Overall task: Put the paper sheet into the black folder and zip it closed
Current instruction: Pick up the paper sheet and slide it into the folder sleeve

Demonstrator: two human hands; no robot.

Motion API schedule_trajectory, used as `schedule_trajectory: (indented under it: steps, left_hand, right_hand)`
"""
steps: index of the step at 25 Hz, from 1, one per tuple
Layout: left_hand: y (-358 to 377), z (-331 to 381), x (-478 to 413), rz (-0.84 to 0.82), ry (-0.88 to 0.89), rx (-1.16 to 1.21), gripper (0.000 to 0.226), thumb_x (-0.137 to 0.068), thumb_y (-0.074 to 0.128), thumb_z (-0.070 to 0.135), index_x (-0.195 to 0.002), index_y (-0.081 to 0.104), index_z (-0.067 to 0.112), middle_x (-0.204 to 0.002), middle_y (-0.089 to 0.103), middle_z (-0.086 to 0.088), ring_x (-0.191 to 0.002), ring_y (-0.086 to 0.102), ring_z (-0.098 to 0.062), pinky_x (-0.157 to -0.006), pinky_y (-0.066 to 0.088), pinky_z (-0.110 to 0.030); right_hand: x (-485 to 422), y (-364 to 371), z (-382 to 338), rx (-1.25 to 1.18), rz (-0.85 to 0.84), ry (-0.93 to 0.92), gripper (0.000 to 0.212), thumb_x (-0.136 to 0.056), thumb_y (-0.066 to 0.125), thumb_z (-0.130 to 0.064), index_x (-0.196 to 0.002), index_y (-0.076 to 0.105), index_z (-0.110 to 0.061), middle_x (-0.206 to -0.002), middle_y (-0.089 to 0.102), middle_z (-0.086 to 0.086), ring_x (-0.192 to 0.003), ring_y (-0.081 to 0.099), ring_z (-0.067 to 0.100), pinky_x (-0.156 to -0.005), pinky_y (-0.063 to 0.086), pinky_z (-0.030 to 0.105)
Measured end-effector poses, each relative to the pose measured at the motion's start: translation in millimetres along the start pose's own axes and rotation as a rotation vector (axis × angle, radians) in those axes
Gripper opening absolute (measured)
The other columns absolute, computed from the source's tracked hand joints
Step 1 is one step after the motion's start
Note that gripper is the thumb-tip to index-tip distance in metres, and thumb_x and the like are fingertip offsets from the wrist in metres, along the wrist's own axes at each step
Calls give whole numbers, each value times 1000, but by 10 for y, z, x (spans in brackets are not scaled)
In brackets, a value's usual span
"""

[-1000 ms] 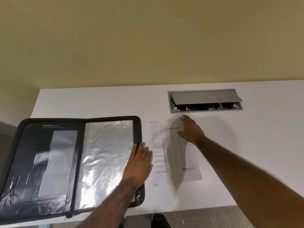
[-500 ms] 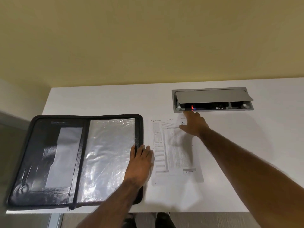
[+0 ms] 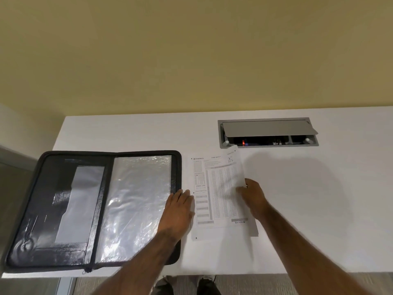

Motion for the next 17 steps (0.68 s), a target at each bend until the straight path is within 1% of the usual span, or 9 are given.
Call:
schedule_trajectory:
  steps: [2, 3, 5, 6, 8, 9, 11, 13, 17]
  left_hand:
    - [-156, -41, -41, 55, -100, 320, 58, -90, 66, 45, -142, 48, 29, -143, 51, 12, -139, 43, -15, -114, 29, -26]
    - [-243, -91, -52, 86, -195, 540, 65, -85, 72, 48, -143, 46, 33, -137, 50, 19, -134, 44, -8, -108, 33, -24]
    - [-334, -146, -66, 83, -345, 955, 87, -79, 80, 49, -152, 35, 35, -142, 43, 25, -133, 42, 1, -108, 37, -25]
    - [-392, -115, -101, 63, -345, 1113, 84, -79, 82, 47, -151, 39, 36, -145, 48, 21, -133, 47, 0, -108, 41, -26]
    - [-593, 13, -212, 16, -246, 1399, 56, -83, 81, 41, -135, 62, 31, -137, 66, 3, -124, 64, -12, -104, 52, -31]
    - [-731, 102, -265, -9, -201, 1527, 48, -85, 79, 37, -130, 68, 25, -133, 69, -4, -122, 67, -18, -103, 53, -34]
    - [-999, 249, -345, -18, -143, 1647, 48, -87, 78, 31, -131, 67, 16, -132, 69, -8, -124, 65, -25, -106, 51, -39]
    - [-1226, 347, -387, 34, -119, 1631, 44, -86, 77, 26, -129, 68, 21, -128, 72, -5, -121, 67, -24, -102, 54, -39]
    - [-1523, 525, -345, 131, -52, 1553, 28, -83, 79, 27, -110, 76, 35, -115, 77, 1, -107, 73, -18, -84, 59, -25]
  right_hand:
    - [113, -22, -97, -48, -26, -29, 29, -78, 57, 0, -95, 75, -13, -97, 77, 9, -91, 74, 30, -84, 61, 51]
    - [163, -56, -164, -108, -65, -64, 30, -80, 56, -1, -99, 75, -16, -102, 77, 10, -92, 74, 29, -84, 61, 50]
    - [285, -150, -282, -254, -172, -131, 31, -88, 58, -3, -111, 72, -17, -112, 74, 13, -99, 73, 33, -87, 58, 51]
    - [355, -207, -338, -309, -221, -160, 30, -91, 59, -5, -116, 71, -16, -115, 73, 15, -102, 71, 36, -89, 57, 52]
    - [495, -329, -458, -370, -284, -217, 30, -93, 62, -8, -122, 67, -13, -119, 71, 19, -106, 69, 39, -91, 55, 52]
    - [563, -387, -523, -374, -295, -246, 30, -93, 62, -9, -123, 67, -13, -120, 70, 19, -106, 69, 38, -90, 56, 51]
    - [679, -473, -643, -349, -276, -298, 30, -92, 63, -8, -121, 69, -16, -119, 71, 16, -105, 70, 34, -86, 57, 45]
    - [762, -516, -745, -335, -216, -333, 31, -90, 64, -3, -114, 73, -21, -115, 73, 11, -103, 71, 29, -80, 58, 36]
    - [884, -550, -931, -371, -50, -425, 35, -84, 68, 6, -98, 78, -24, -102, 78, 2, -92, 74, 17, -70, 57, 22]
Point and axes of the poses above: each hand's wrist, its own x-axis away from the middle knuckle, its own y-axis out of the palm, z = x × y, the point moved 8 cm from there along -x, towards the middle knuckle
